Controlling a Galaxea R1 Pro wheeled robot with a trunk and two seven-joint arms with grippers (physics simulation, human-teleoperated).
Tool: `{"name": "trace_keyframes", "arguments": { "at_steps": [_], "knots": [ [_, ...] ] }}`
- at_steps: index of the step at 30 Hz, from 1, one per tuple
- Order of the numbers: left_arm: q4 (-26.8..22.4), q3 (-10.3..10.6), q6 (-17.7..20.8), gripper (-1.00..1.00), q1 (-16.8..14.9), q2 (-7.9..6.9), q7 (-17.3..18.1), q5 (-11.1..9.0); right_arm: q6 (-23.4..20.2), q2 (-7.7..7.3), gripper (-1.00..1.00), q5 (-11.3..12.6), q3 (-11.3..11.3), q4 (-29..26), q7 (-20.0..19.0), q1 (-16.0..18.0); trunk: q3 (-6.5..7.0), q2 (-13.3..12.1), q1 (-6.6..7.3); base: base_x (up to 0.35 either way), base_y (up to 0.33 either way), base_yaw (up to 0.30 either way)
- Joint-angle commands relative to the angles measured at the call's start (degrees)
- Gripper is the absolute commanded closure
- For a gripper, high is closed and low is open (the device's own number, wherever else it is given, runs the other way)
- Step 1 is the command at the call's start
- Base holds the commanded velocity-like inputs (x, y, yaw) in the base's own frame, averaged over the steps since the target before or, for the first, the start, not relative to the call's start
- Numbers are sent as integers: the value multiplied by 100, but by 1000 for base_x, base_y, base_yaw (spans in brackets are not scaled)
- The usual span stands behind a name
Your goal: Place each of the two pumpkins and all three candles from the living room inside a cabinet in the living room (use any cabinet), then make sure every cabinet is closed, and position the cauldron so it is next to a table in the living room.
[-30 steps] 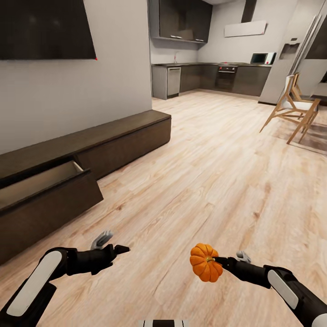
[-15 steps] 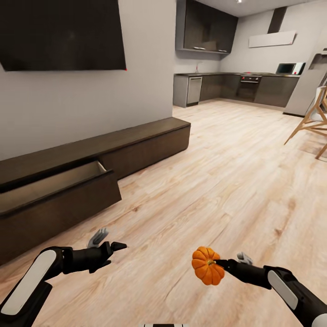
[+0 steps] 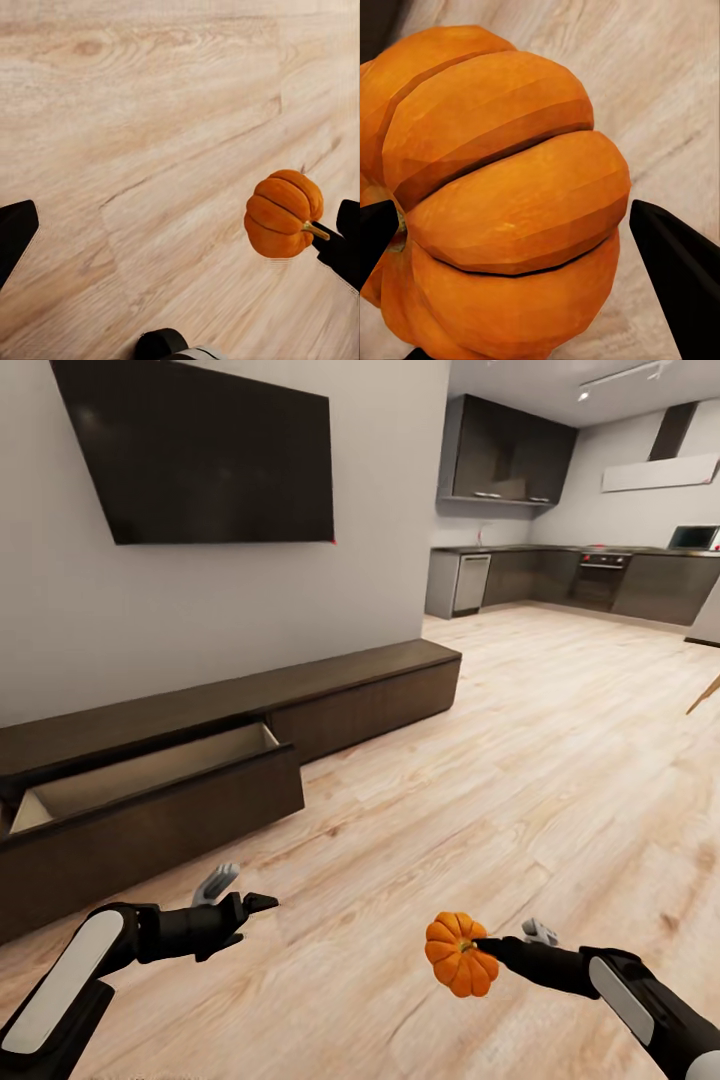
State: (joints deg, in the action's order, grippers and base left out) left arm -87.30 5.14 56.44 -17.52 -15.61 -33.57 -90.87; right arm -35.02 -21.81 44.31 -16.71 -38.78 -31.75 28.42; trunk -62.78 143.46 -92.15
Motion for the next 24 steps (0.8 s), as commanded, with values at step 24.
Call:
{"name": "trace_keyframes", "arguments": {
  "at_steps": [24],
  "knots": [
    [939,44,-339,-100,74,40,-1001,1748,1095,94,100,-393,-42,41,74,-69,365,-262,179,0,0,226]
  ]
}}
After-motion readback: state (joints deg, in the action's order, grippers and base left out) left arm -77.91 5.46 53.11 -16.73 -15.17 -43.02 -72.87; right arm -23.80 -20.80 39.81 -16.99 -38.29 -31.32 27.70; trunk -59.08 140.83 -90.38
